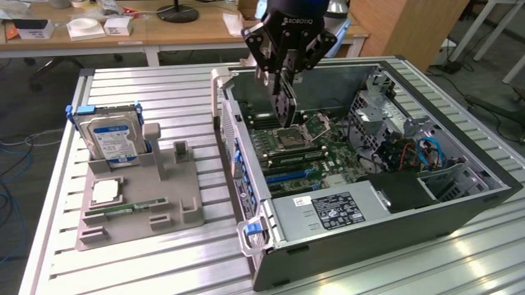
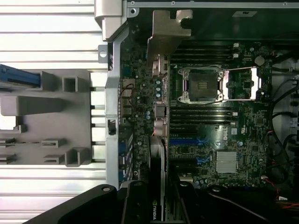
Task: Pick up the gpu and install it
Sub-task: 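Pick up the gpu and move the gpu toward the slot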
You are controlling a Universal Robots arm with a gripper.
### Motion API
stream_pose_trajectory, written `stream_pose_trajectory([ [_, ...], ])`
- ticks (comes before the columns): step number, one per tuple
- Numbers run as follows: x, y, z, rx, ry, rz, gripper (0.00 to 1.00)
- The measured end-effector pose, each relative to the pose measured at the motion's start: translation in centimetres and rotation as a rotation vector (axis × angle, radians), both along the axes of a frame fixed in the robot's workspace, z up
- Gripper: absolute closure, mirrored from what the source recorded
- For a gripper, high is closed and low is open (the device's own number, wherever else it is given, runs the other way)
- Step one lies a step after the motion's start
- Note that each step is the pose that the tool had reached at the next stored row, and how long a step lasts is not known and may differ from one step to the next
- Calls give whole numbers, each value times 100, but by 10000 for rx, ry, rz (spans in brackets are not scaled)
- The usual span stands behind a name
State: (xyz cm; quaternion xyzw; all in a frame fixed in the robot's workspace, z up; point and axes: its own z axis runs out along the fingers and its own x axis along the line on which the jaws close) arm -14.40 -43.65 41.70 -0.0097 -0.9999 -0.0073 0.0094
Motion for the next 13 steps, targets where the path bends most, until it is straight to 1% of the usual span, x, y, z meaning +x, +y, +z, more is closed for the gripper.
stream_pose_trajectory([
  [13, 147, 0, 0, 1, -1, 0, 74],
])
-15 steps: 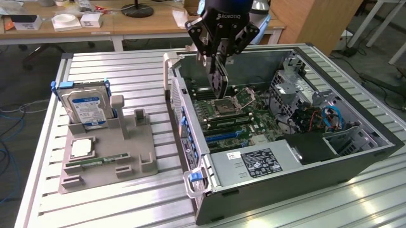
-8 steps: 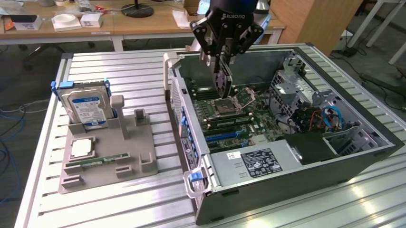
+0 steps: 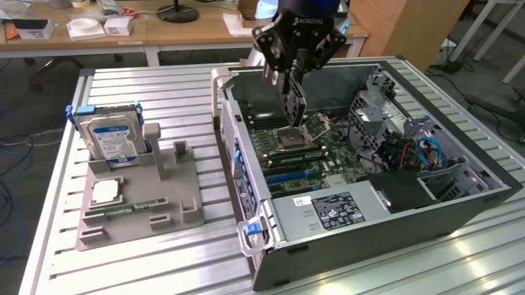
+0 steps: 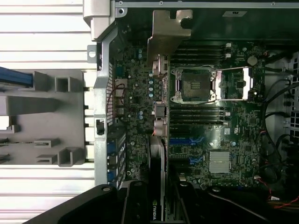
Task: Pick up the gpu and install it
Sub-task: 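Pick up the gpu and move the gpu toward the slot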
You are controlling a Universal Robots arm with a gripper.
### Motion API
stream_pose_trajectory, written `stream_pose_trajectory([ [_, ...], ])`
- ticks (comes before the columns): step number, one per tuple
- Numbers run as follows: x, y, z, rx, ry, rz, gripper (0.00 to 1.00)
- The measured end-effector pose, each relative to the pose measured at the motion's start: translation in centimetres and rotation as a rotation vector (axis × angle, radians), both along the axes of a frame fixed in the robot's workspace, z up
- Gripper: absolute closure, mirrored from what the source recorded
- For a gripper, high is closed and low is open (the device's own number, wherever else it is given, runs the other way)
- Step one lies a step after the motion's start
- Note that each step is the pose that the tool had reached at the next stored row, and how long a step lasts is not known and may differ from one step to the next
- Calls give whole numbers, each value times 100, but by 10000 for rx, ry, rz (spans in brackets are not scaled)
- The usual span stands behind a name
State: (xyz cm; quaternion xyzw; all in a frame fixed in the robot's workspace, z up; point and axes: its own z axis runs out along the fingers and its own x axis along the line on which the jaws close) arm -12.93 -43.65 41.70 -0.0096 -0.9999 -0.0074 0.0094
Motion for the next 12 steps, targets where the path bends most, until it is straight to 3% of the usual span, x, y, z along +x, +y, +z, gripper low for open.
stream_pose_trajectory([
  [12, 143, 0, 0, 0, 0, 0, 74],
])
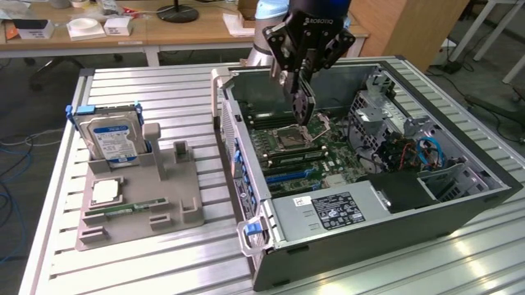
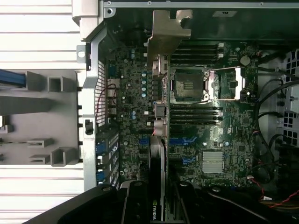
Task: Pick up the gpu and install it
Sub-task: 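Pick up the gpu and move the gpu toward the slot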
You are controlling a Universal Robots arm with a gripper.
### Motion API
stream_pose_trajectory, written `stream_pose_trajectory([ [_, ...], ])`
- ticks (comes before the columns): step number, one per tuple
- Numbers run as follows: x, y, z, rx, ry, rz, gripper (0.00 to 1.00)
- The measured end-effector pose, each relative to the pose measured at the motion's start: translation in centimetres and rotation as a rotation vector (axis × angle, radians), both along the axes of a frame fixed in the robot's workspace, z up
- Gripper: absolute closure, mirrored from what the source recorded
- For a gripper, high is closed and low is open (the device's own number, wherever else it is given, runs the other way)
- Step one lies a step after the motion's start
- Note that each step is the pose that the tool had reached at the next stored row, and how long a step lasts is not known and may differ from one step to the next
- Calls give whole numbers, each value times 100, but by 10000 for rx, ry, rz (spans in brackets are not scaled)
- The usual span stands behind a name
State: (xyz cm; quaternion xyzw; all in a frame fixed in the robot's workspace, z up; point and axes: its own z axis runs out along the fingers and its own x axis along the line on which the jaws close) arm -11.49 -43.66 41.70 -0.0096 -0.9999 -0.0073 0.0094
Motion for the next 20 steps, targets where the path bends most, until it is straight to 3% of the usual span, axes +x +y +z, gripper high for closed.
stream_pose_trajectory([
  [20, 214, 0, 0, 1, -1, -1, 74],
])
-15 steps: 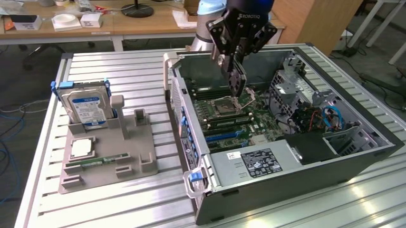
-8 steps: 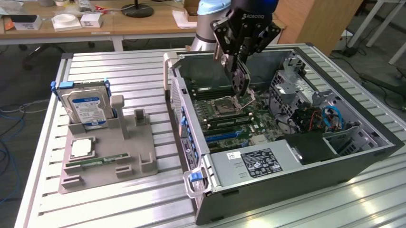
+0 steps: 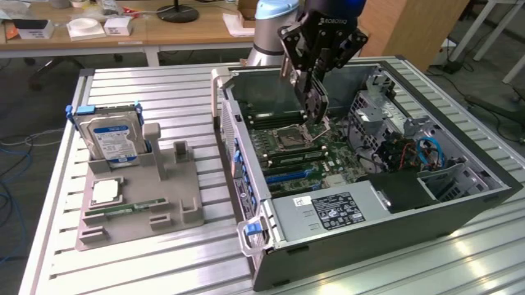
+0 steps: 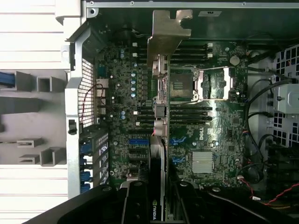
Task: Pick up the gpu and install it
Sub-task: 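Pick up the gpu and move the gpu toward the slot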
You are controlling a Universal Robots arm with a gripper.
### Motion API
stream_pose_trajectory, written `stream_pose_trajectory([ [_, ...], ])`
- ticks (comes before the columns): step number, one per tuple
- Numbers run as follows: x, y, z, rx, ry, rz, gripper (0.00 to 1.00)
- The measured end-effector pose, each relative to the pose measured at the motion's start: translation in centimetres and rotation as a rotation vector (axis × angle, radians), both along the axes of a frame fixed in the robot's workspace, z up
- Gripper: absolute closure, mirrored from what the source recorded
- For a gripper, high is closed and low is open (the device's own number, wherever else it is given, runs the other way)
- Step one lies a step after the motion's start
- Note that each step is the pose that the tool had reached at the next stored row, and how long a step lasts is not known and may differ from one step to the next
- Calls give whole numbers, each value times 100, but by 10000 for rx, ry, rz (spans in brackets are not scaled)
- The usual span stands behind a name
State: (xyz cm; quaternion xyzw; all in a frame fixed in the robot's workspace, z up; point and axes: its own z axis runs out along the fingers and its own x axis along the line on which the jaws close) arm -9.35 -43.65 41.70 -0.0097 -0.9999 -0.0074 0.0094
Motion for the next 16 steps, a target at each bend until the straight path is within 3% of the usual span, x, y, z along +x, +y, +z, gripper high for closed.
stream_pose_trajectory([
  [16, 200, 0, 0, 0, 0, 0, 74],
])
